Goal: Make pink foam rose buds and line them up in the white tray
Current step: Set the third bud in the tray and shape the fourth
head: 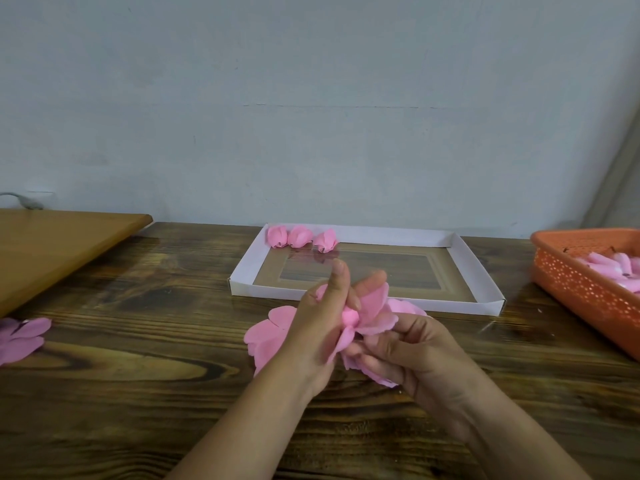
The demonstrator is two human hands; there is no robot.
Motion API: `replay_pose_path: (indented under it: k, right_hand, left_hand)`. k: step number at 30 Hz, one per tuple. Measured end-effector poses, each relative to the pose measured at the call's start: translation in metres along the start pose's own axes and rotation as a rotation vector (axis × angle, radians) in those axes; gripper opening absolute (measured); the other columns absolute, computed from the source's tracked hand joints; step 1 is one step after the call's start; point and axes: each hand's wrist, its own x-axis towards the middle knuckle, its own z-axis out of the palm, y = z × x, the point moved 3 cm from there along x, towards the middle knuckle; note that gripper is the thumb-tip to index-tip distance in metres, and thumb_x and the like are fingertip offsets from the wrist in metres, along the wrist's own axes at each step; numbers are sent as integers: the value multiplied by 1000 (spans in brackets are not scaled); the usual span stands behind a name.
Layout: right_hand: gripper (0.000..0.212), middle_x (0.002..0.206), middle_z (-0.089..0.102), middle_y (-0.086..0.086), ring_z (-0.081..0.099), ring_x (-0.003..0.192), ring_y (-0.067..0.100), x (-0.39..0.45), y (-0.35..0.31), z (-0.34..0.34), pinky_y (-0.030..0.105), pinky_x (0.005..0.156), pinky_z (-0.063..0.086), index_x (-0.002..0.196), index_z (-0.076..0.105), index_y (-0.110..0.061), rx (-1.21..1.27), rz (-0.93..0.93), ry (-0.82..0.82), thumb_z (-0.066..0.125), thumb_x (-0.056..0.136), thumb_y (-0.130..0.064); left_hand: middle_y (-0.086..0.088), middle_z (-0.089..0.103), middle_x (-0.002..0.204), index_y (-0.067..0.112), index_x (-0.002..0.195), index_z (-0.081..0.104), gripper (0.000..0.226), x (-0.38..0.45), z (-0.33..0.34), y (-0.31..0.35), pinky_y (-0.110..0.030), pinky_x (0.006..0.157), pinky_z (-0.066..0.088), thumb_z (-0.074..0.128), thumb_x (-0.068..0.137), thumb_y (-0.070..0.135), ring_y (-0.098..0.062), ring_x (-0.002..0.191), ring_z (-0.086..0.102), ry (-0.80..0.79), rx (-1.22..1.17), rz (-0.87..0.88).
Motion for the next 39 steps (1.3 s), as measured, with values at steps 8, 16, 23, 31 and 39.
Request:
replay_pose_path:
  k: [8, 16, 23, 31, 39]
  right_hand:
    - [24, 94, 76, 24, 77, 80, 24, -2, -1, 2, 21, 62, 60, 96, 79, -8, -143, -24, 99, 74, 76, -21]
    - [40, 87, 76, 24, 75, 70, 20, -1, 2, -2, 23, 62, 61, 89, 79, -7, -183, -38, 170, 81, 60, -35]
    - [35, 80, 75, 21, 73, 65, 17, -1, 3, -4, 23, 60, 60, 84, 80, -8, -126, -21, 172, 82, 60, -35]
    - [36, 86, 76, 22, 75, 75, 22, 2, 7, -4, 20, 64, 60, 95, 80, -5, 23, -5, 123, 81, 68, -29]
    - [44, 103, 74, 24, 74, 83, 24, 6, 16, -8, 33, 86, 58, 108, 75, 1, 136, 26, 85, 79, 71, -21]
  left_hand:
    - [-1, 78, 115, 24, 90, 84, 60, 2, 3, -4, -24, 51, 57, 62, 63, 72, -16, 89, 78, -57, -9, -2]
    - [6, 77, 115, 29, 72, 81, 43, 4, 3, -7, -32, 90, 60, 61, 64, 66, -14, 112, 72, -65, 21, 47]
    - [18, 65, 136, 24, 95, 83, 79, 4, 2, -7, -19, 83, 57, 76, 46, 85, 1, 117, 66, -126, 83, 60]
    - [27, 70, 122, 20, 140, 61, 109, 7, -4, -7, -25, 77, 60, 68, 56, 87, 2, 113, 68, -134, 159, 61]
    - [28, 70, 119, 18, 137, 63, 106, 7, -4, -9, -31, 92, 55, 66, 57, 89, 8, 115, 63, -143, 193, 103]
